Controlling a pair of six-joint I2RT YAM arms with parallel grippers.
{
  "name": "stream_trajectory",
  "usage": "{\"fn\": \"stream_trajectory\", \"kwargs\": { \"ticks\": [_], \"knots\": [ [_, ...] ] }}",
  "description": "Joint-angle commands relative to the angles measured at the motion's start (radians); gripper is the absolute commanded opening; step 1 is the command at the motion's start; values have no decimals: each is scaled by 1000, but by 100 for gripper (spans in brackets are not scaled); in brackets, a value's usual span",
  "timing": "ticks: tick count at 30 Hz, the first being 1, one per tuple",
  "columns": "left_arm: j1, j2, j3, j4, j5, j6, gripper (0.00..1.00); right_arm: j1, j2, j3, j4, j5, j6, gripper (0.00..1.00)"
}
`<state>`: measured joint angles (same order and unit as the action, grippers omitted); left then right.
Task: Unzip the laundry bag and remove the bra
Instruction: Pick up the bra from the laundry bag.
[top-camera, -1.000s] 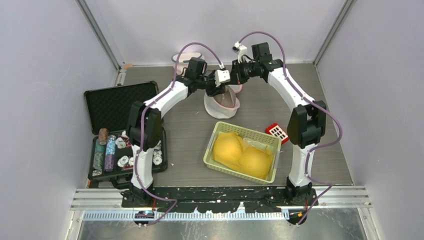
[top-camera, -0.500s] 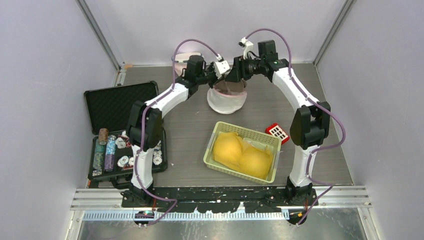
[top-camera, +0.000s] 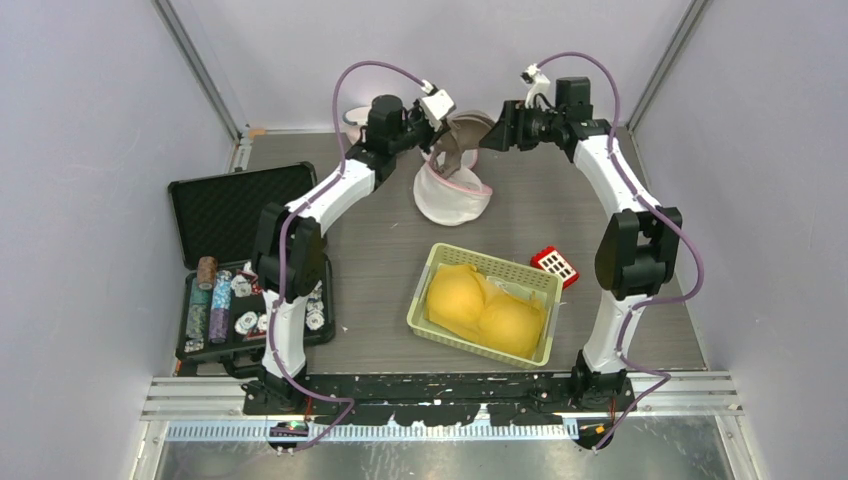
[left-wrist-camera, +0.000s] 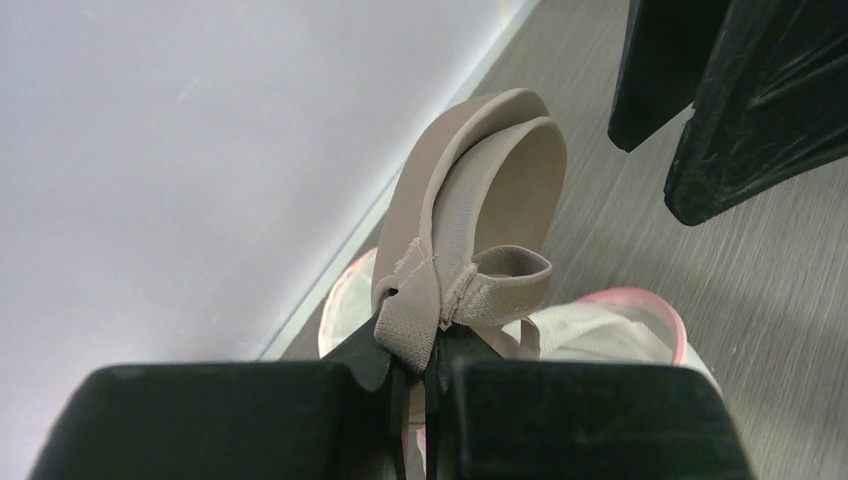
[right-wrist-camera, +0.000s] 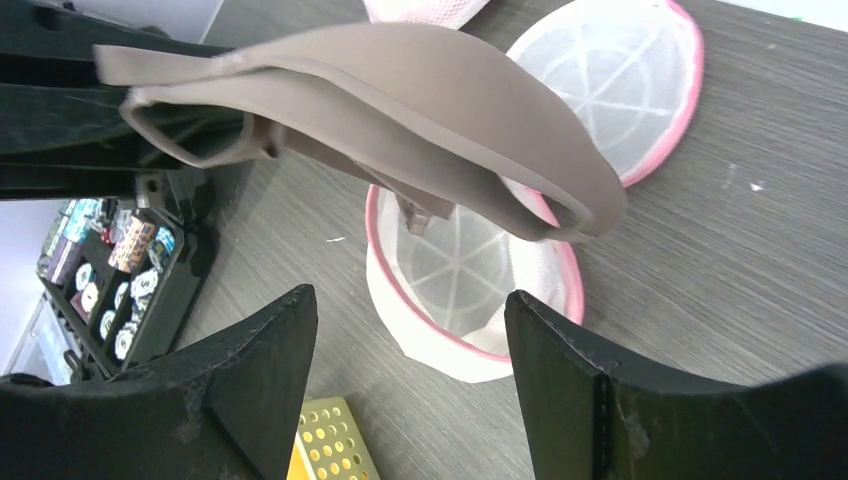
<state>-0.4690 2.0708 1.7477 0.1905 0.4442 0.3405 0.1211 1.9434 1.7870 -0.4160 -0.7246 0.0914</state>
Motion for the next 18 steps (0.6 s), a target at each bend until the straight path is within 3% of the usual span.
{"fn": "stream_trajectory", "kwargs": {
  "ticks": [1,6,10,14,18],
  "knots": [
    [4,-86,95,79,-7,-60,0,-40,-91,-7,79,-39,35,73],
    [10,-89,160,57,25,-138,0,-73,-121,-21,110,-77,45,73],
    [20,-93,194,31,145,-165,0,-95,-157,-18,124,-130,40,73],
    [29,-112,199,-10,296,-113,0,-104,-216,-12,67,-186,-59,71],
    [29,-127,220,-35,322,-82,0,-104,-258,3,-31,-209,-167,71]
  ]
}}
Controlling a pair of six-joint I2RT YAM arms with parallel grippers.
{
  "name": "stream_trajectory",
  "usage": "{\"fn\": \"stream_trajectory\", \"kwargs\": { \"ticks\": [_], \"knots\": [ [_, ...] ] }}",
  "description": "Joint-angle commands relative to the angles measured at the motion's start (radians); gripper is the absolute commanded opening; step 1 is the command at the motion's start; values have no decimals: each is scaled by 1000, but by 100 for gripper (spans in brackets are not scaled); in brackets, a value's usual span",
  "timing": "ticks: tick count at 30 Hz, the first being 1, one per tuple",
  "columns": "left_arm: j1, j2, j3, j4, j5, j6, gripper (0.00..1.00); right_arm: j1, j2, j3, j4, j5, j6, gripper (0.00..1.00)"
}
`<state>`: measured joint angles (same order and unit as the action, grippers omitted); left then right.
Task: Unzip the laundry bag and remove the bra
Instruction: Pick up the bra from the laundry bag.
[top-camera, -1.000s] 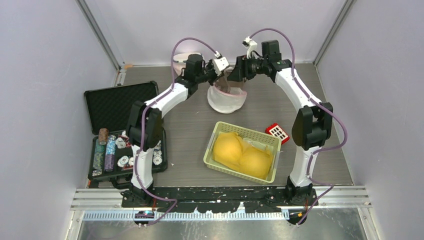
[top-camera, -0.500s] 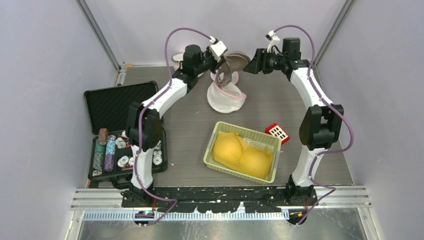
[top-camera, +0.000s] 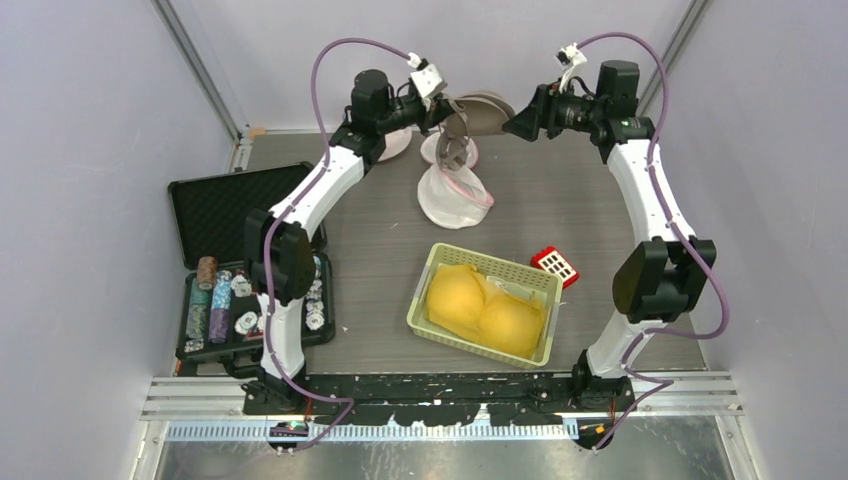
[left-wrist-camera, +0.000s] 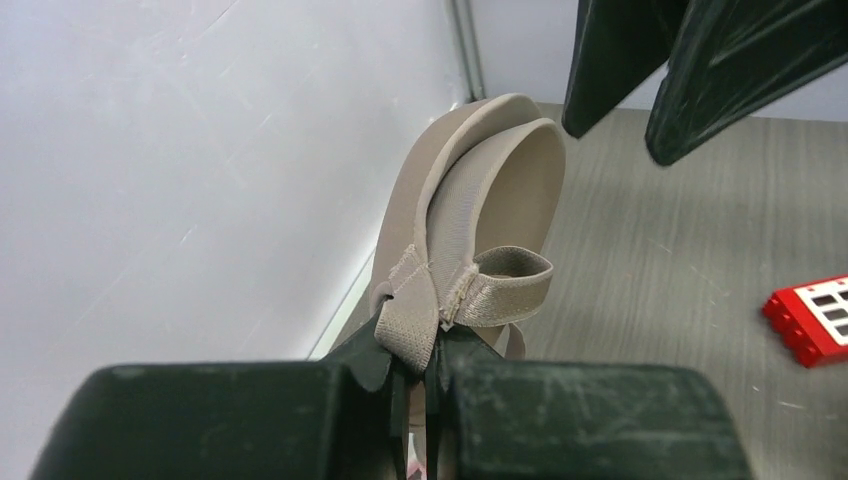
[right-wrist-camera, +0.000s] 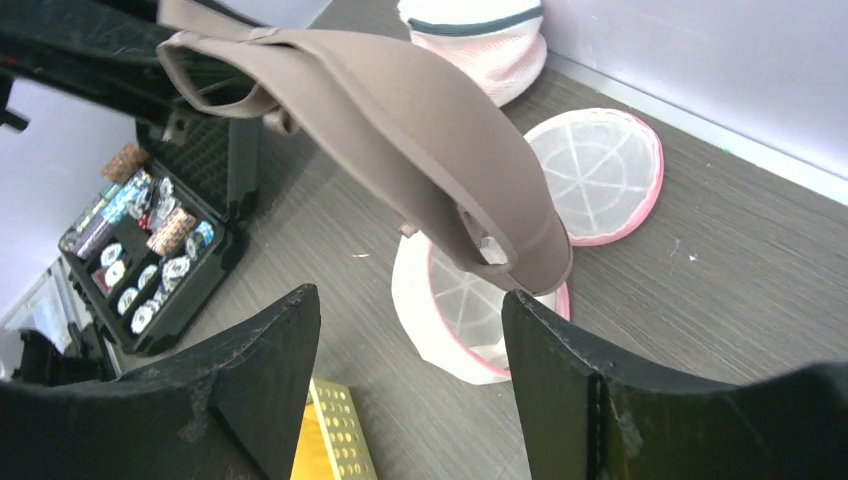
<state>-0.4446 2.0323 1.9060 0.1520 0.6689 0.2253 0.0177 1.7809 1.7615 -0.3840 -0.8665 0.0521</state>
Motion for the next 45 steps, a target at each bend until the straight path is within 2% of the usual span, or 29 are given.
{"fn": "stream_trajectory", "kwargs": {
  "ticks": [1,7,14,21,25,29,32,35,45],
  "knots": [
    [4,-90,69,3,93,31,0,-2,-100,34,-83,-68,-141,71],
    [5,-96,118,2,107,22,0,-2,-103,64,-126,-62,-152,72],
    [1,-107,163,-105,247,87,0,0,-107,117,-149,-86,-175,73],
    [-15,-131,161,-180,280,150,0,23,-105,176,-299,-86,-325,71],
    [-10,-147,147,-225,269,201,0,16,-110,242,-462,-94,-435,67],
    [-6,-169,109,-262,260,266,0,8,-128,285,-534,-107,-465,67],
    [-6,-173,95,-258,265,264,0,8,-135,292,-537,-111,-458,71],
    [-6,-173,93,-232,292,227,0,8,-134,256,-474,-76,-413,71],
    [-8,-185,79,-204,320,170,0,22,-138,209,-361,17,-367,55]
  ]
}}
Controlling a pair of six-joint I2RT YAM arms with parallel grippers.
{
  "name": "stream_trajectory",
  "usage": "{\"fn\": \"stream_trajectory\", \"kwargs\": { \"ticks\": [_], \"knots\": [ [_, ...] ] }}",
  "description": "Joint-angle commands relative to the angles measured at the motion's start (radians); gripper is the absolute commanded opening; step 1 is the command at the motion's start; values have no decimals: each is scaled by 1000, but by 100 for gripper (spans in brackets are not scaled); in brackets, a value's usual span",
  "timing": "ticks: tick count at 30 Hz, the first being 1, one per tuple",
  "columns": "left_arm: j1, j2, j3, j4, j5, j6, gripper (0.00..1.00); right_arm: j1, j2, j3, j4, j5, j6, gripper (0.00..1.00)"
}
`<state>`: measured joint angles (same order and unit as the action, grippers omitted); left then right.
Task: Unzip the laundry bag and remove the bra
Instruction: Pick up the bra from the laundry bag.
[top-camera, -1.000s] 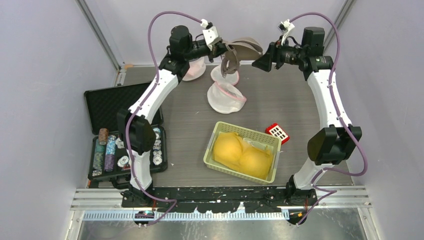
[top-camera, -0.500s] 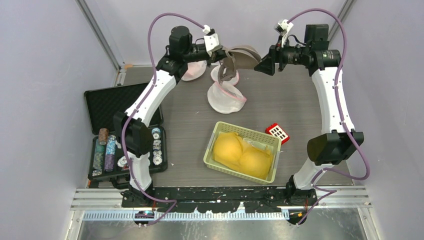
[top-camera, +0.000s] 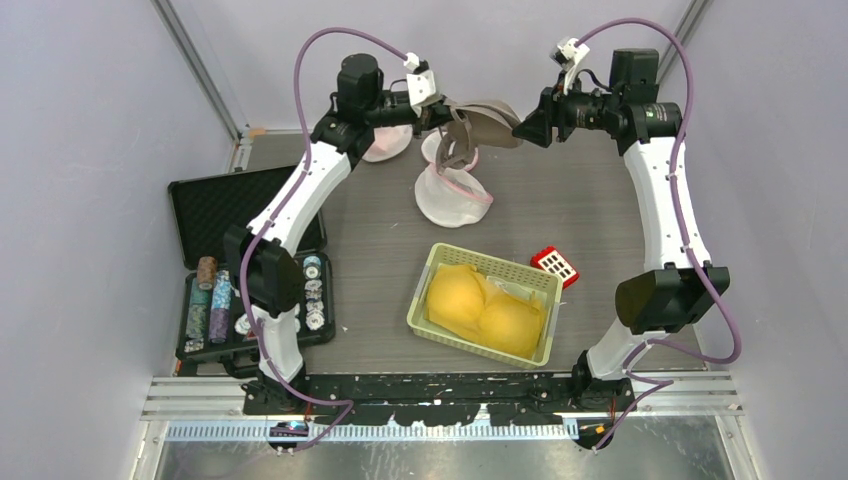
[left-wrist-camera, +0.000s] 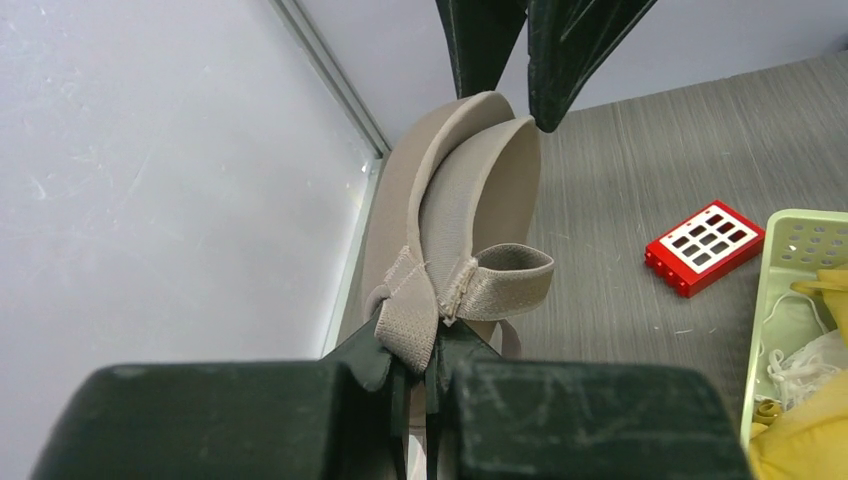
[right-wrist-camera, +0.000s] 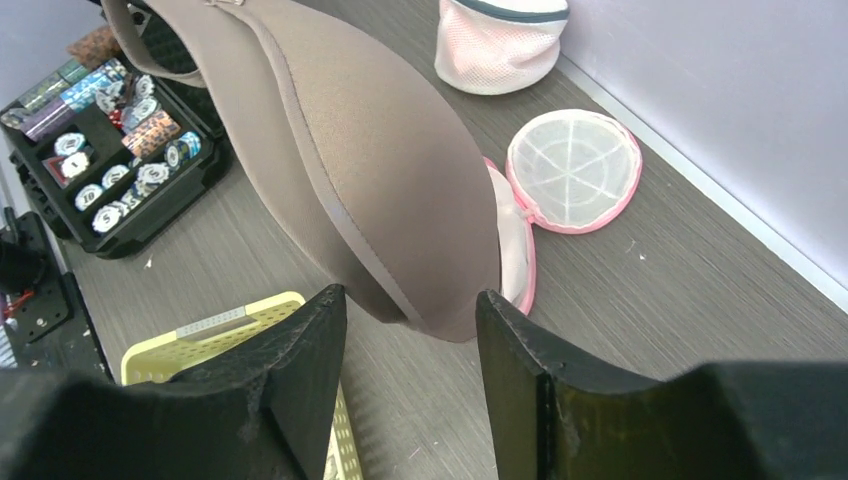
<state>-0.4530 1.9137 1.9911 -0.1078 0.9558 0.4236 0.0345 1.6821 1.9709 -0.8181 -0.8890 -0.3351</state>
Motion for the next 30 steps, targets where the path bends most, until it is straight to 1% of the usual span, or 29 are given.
{"fn": "stream_trajectory", "kwargs": {
  "ticks": [1,7,11,14,18,21,23,25,27,30],
  "knots": [
    [0,-67,-7,59,34,-33,0,6,-40,-2,82,50,26,53],
    [-3,-60,5,56,48,-36,0,12,-41,-23,122,69,49,50],
    [-3,-54,14,47,64,-36,0,12,-38,-32,150,84,66,45],
    [-3,-56,17,-12,59,26,0,11,-43,-31,162,117,66,45],
    [-1,-47,32,-74,41,78,0,11,-52,-23,144,113,46,51],
    [-2,-33,49,-87,37,79,0,14,-52,-5,124,73,37,57],
    [-5,-24,63,-96,25,77,0,33,-49,8,97,83,9,57],
    [-8,-15,72,-95,29,66,0,70,-49,19,30,113,-59,58],
    [-8,-10,79,-96,33,56,0,98,-53,15,0,129,-105,60],
    [-9,-8,80,-97,36,54,0,119,-59,15,-1,145,-113,61]
  ]
}}
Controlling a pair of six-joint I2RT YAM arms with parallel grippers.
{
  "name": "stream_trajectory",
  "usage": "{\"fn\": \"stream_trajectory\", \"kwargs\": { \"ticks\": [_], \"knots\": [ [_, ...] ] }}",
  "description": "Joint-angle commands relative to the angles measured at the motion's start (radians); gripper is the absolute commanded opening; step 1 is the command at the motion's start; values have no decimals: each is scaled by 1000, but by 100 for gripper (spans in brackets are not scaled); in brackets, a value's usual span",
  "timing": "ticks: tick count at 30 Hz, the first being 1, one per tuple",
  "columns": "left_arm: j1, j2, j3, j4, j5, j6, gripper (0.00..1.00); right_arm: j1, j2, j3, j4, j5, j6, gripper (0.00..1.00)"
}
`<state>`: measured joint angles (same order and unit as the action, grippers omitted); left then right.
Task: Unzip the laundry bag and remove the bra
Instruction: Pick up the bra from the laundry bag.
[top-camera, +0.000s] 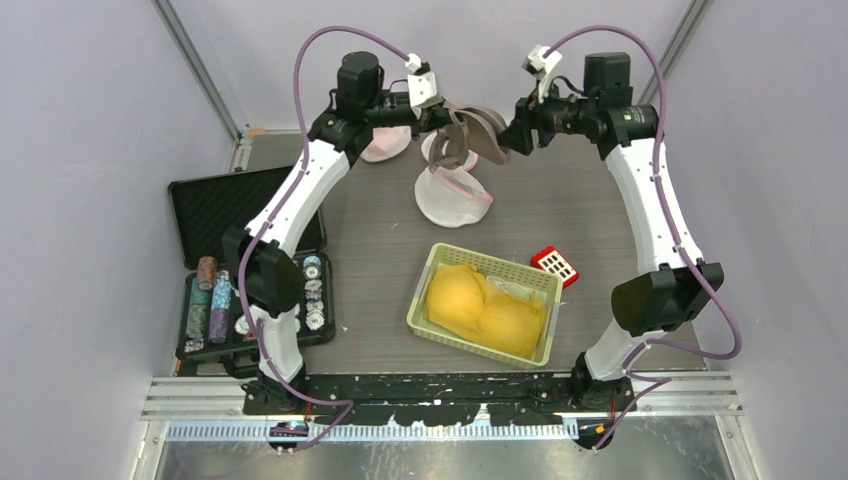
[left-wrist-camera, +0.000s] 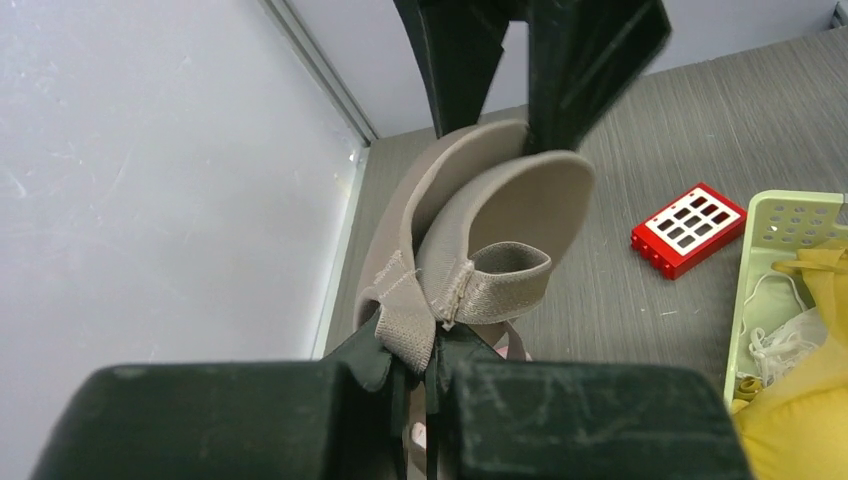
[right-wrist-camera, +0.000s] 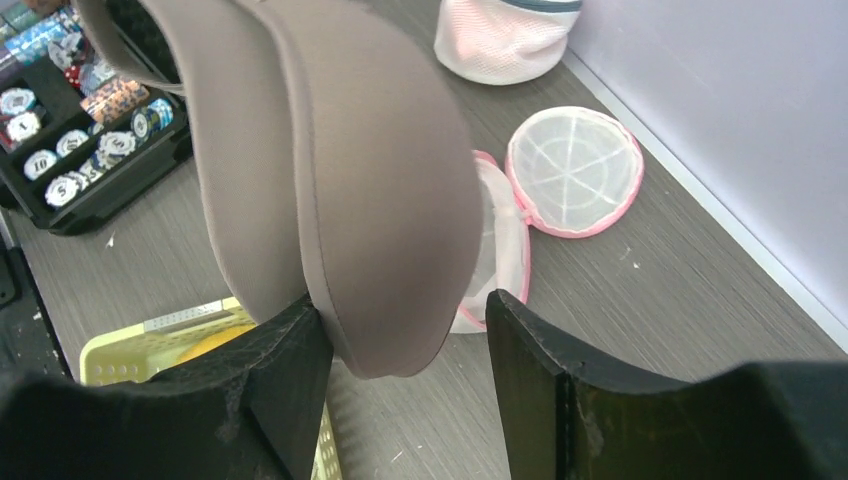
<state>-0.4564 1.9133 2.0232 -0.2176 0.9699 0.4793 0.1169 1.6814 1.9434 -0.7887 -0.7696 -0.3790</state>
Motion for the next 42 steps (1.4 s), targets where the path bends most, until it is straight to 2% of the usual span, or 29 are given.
{"fn": "stream_trajectory", "kwargs": {
  "ticks": [1,5,11,13,17,18,20,22,23,25,27,31,34,37,42],
  "knots": [
    [-6,-8,47,13,25,-1,0,44,-57,42,-26,45,-71,61],
    [-19,-14,41,8,29,5,0,88,-57,33,14,161,-99,59],
    [-61,-23,37,-34,-30,60,0,178,-49,10,99,371,-127,49],
    [-71,-32,20,-35,-66,73,0,185,-49,4,137,406,-103,41],
    [-81,-64,-42,-4,-116,68,0,183,-54,-6,189,438,-77,14],
    [-84,-75,-66,7,-126,67,2,183,-58,-13,204,447,-67,6],
    [-89,-93,-98,21,-135,69,7,180,-64,-28,240,460,-35,1],
    [-91,-110,-120,22,-143,71,26,163,-67,-36,282,455,22,1],
    [-91,-119,-133,24,-151,69,41,152,-66,-38,304,449,63,1],
    [-91,-143,-168,30,-176,66,55,122,-64,-37,351,418,148,1],
    [-90,-166,-200,36,-218,41,73,83,-61,-39,417,367,269,1],
    [-64,-201,-228,41,-239,-67,94,-11,-43,-44,551,210,537,0],
    [-23,-228,-255,100,-211,-183,95,-96,-28,-87,741,61,795,0],
    [1,-256,-277,131,-210,-228,95,-156,-19,-179,1098,-37,1099,0],
    [10,-275,-264,135,-252,-253,93,-166,28,-180,1281,-95,1307,1]
  ]
}}
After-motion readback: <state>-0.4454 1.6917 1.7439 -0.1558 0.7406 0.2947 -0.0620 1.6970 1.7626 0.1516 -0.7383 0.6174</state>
